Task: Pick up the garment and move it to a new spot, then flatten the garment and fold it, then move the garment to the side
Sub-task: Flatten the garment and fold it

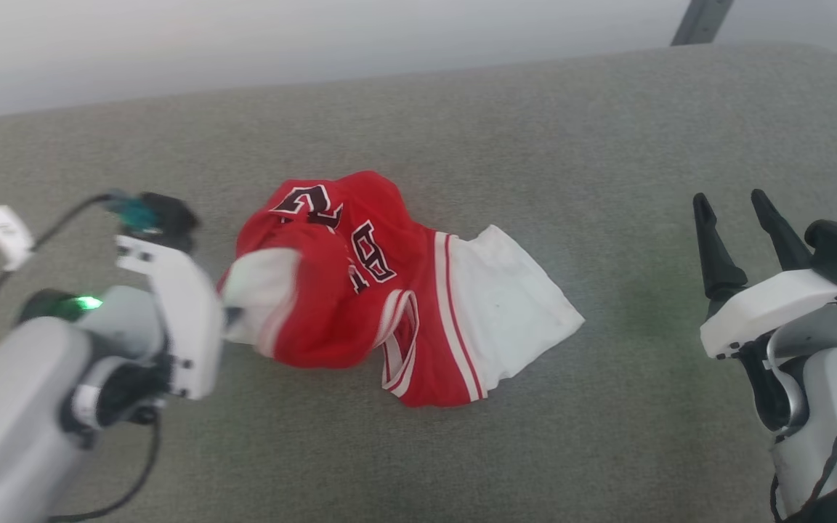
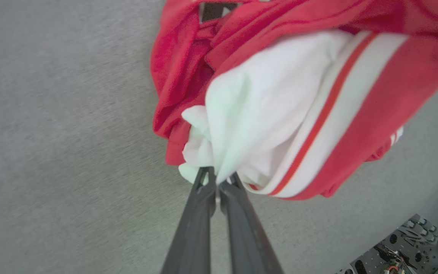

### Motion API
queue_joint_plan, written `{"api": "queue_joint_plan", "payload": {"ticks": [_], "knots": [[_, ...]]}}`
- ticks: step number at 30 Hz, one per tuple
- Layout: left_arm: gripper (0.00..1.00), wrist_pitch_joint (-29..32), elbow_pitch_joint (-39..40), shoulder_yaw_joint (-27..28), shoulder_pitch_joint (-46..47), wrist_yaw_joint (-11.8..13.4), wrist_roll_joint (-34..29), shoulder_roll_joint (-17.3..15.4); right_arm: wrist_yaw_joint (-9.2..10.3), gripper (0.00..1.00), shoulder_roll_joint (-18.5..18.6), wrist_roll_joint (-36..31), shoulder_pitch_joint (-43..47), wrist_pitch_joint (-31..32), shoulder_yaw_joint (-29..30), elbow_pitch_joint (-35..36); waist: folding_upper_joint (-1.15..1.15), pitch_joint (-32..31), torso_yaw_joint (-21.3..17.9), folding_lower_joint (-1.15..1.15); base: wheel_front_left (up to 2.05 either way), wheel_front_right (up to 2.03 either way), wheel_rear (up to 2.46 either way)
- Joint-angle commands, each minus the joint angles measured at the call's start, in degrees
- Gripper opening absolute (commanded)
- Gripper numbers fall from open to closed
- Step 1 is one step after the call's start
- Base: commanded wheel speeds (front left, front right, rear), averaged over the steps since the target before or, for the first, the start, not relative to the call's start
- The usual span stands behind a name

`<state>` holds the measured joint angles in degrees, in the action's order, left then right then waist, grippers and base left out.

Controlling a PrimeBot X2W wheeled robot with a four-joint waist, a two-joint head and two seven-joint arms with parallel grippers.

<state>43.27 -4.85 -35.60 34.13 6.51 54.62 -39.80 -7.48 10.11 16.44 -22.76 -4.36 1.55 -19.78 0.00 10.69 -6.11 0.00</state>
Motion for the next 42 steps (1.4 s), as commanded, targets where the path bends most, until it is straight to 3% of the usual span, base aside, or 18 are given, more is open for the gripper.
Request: {"api": "queue_joint_plan", "payload": {"ticks": [1,14,20,26,27,28,31,32,33,42], "knots": [[0.0,-0.38,0.56,1.05,-1.03,0.86,0.77,-1.17,-0.02,1.0,0.13,-0.22,0.33,0.17,0.01,0.36,0.0,-0.22,0.57,0.0,0.0,0.0,0.0],[0.0,-4.87,-0.79,9.35,-9.7,9.63,1.37,-11.2,-0.02,1.0,0.57,-0.7,1.35,1.87,1.17,2.41,0.0,-0.38,3.09,0.0,0.0,0.0,0.0],[0.0,-5.01,-5.94,9.48,-12.83,11.51,1.33,-12.45,-0.02,1.0,0.57,-0.74,1.33,2.53,1.02,3.39,0.0,0.34,3.1,0.0,0.0,0.0,0.0],[0.02,-6.64,-11.46,8.58,-12.28,10.56,0.63,-10.53,-0.02,1.0,0.69,-0.54,0.91,2.88,0.57,3.73,0.0,1.03,2.77,0.0,0.0,0.0,0.0],[0.07,-6.97,-12.61,8.47,-11.96,10.17,0.83,-9.98,-0.01,1.0,0.74,-0.48,0.81,2.89,0.46,3.74,0.0,1.15,2.68,0.0,0.0,0.0,0.0],[0.23,-7.55,-13.58,8.49,-11.51,9.74,0.96,-9.29,-0.02,1.0,0.77,-0.46,0.74,2.83,0.36,3.74,0.0,1.26,2.59,0.0,0.0,0.0,0.0],[0.45,-9.35,-16.71,8.78,-10.81,8.43,1.48,-7.73,-0.01,1.0,0.64,-0.44,0.62,2.89,0.05,3.77,0.0,1.4,2.28,0.0,0.0,0.0,0.0],[0.8,-10.04,-17.27,8.79,-10.48,7.91,1.43,-7.41,-0.02,1.0,0.59,-0.45,0.64,2.93,-0.06,3.8,0.0,1.43,2.19,0.0,0.0,0.0,0.0],[1.0,-11.01,-18.34,9.4,-9.92,7.06,2.1,-6.91,-0.02,1.0,0.61,-0.42,0.84,2.95,-0.19,3.83,0.0,1.35,2.12,0.0,0.0,0.0,0.0],[1.0,-10.15,-15.62,10.54,-8.42,6.35,2.13,-9.96,-0.02,1.0,1.33,-0.41,2.46,3.15,0.38,4.41,0.0,0.36,2.72,0.0,0.0,0.0,0.0]]}}
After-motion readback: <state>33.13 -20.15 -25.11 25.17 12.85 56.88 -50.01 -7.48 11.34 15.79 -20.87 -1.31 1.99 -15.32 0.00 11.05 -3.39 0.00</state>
